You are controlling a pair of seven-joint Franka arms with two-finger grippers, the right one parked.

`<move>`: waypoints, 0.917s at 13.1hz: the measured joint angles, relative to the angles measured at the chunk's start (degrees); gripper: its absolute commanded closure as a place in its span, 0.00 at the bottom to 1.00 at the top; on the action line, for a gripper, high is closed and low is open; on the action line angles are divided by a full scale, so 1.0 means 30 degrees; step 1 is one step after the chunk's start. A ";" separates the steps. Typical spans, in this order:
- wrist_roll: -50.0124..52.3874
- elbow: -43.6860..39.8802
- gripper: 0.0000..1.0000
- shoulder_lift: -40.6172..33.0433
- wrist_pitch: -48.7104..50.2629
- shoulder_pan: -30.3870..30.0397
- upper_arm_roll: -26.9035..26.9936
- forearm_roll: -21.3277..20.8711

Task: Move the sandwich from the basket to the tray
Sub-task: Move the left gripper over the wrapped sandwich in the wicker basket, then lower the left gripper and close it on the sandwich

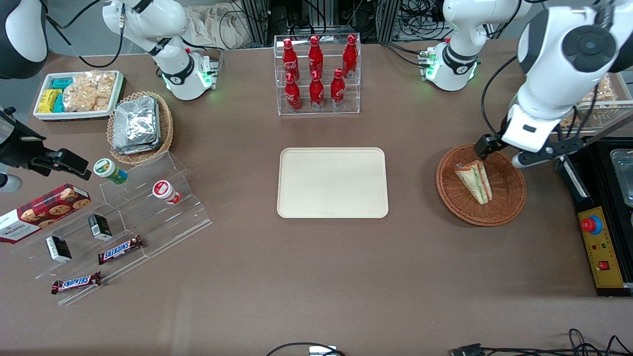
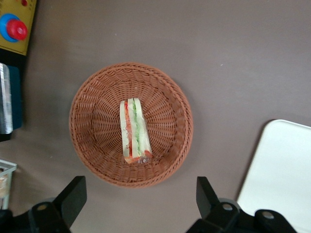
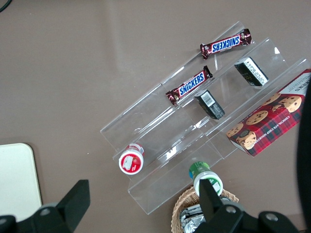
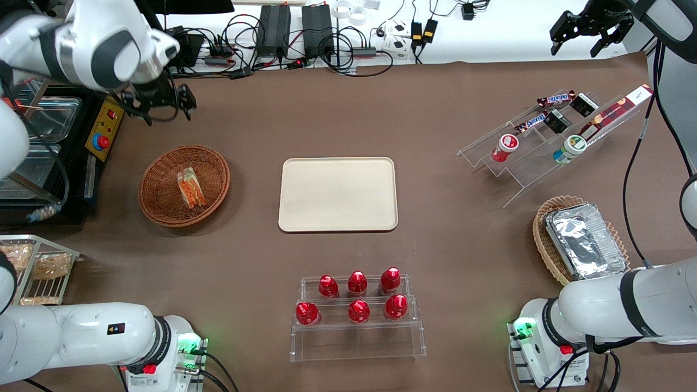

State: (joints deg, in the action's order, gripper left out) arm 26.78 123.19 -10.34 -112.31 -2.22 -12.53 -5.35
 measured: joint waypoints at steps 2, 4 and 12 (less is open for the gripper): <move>0.0016 0.1978 0.00 -0.0236 -0.2399 -0.0675 0.0136 -0.0004; 0.0013 0.4072 0.00 -0.0045 -0.5473 -0.1410 0.0200 -0.0006; 0.0109 0.6310 0.00 0.3460 -1.0311 -0.3053 0.0224 0.0658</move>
State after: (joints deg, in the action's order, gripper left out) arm 27.10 142.12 0.04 -143.24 -11.38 -11.86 -3.38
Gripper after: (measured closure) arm 0.000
